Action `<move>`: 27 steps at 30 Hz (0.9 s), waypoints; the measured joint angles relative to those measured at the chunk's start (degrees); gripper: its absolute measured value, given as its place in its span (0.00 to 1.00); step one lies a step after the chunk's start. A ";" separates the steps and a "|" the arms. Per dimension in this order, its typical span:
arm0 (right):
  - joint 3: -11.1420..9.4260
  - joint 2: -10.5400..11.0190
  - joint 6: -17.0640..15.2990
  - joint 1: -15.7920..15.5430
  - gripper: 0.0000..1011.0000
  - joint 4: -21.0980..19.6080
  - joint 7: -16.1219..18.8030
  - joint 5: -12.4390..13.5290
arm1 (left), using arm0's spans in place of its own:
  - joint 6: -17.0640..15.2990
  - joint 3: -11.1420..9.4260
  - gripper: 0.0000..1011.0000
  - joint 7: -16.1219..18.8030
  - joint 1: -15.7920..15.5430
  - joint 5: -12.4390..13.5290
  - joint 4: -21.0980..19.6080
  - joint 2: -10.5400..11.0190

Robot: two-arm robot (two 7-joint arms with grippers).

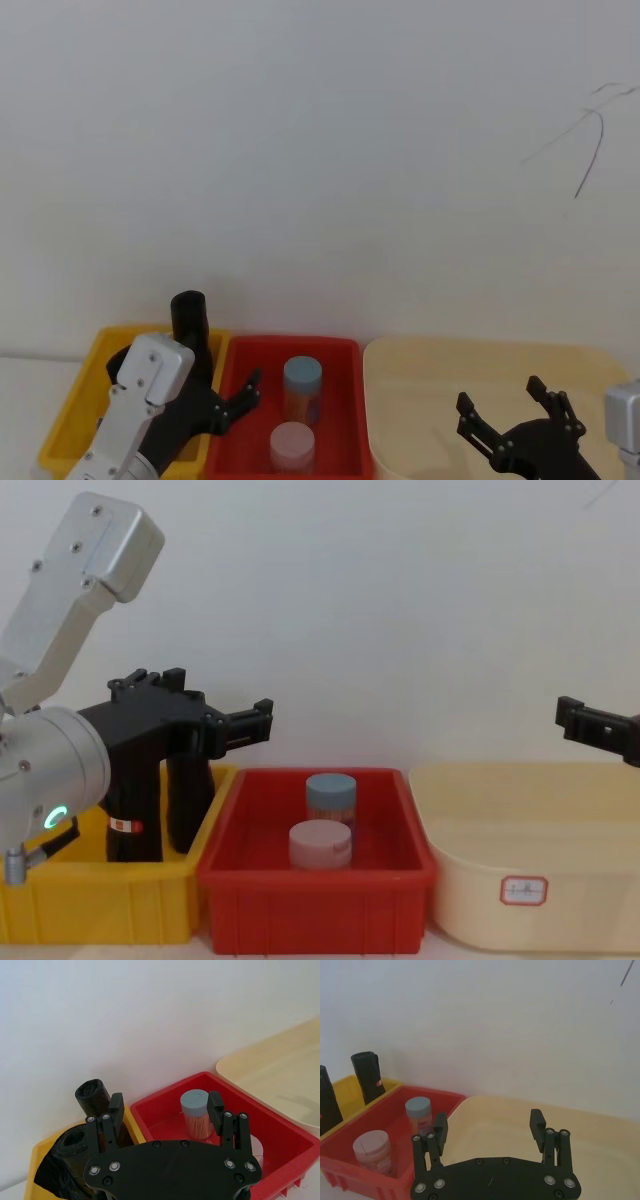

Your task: Pick up the garbage bag with the one hand and transfer it to the other hand.

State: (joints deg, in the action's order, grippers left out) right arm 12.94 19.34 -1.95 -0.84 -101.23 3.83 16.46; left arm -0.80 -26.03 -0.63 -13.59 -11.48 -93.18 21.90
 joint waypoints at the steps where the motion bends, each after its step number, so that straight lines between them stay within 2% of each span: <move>1: 0.00 0.00 0.00 0.00 0.99 0.00 0.00 0.00 | 0.00 0.00 0.99 0.00 0.00 -0.01 0.00 0.00; 27: 0.00 0.00 0.00 0.00 0.99 0.00 0.00 0.00 | 0.00 0.00 0.99 0.00 0.00 0.00 0.00 0.00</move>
State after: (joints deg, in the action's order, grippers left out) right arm 12.94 19.33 -1.95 -0.84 -101.23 3.83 16.46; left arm -0.79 -26.03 -0.63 -13.59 -11.48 -93.18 21.89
